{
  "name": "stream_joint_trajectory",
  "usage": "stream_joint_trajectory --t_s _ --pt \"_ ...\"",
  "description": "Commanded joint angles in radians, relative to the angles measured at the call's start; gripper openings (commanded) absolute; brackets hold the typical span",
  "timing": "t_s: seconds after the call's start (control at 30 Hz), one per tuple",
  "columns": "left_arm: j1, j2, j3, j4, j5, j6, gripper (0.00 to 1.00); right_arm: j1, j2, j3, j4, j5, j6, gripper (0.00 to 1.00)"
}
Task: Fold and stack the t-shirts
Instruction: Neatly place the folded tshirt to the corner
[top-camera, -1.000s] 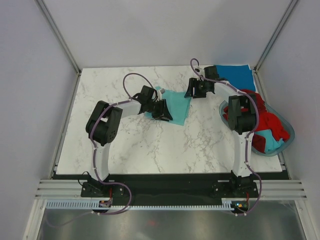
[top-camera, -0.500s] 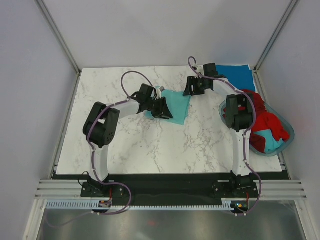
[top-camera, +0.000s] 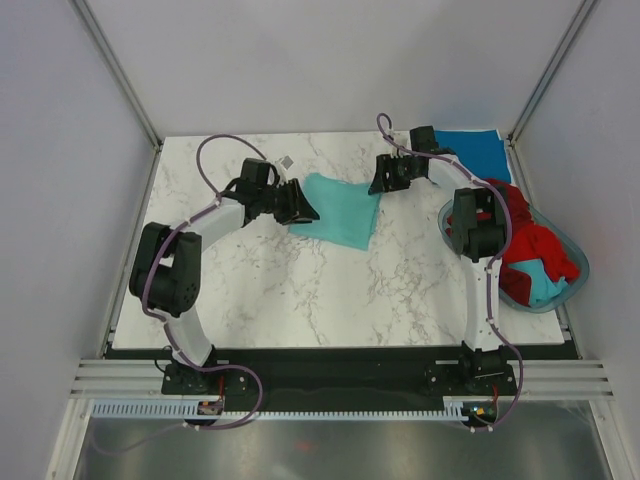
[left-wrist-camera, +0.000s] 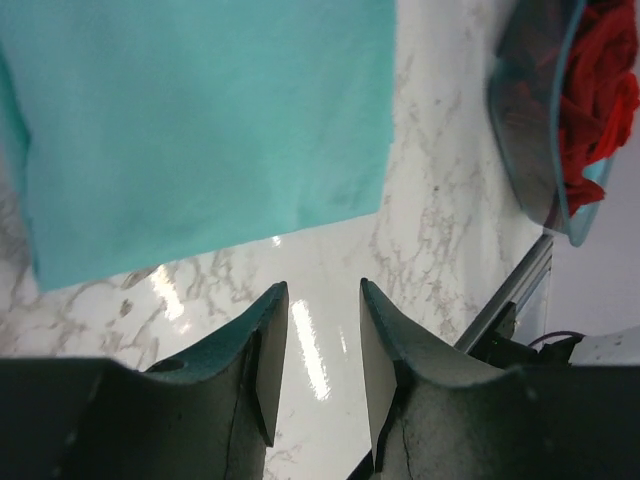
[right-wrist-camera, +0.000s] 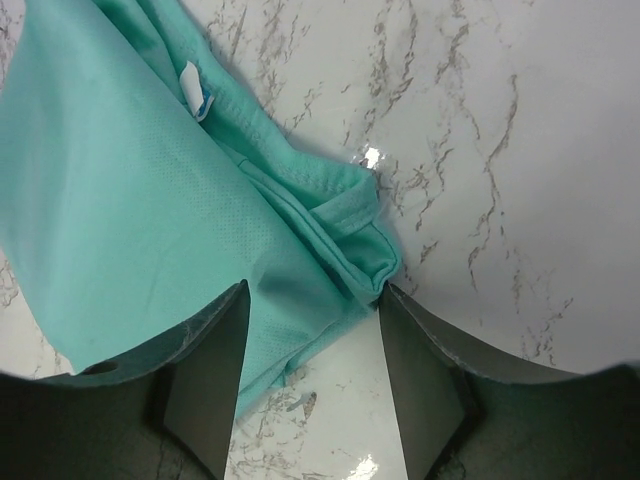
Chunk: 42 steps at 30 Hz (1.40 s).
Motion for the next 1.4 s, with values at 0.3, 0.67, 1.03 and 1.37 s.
stream_joint_trajectory --t_s 0.3,0.67,1.03,1.37 --pt "0.043 -0.114 -0.143 -0.086 -0.055 -0.070 0.43 0.019 0.057 -0.001 -0.095 -0.046 -0.058 0.55" --pt "0.084 -0.264 -0.169 -0.172 0.145 -0.066 0.44 0.040 -0.001 0.003 -0.104 0.146 -0.066 0.00" --pt "0.097 -0.311 -0.148 -0.238 0.237 0.059 0.47 0.039 -0.277 -0.037 -0.087 0.600 -0.153 0.00" --pt "0.098 -0.315 -0.156 -0.236 0.257 0.072 0.46 -0.001 -0.294 0.003 -0.075 0.838 -0.320 0.00"
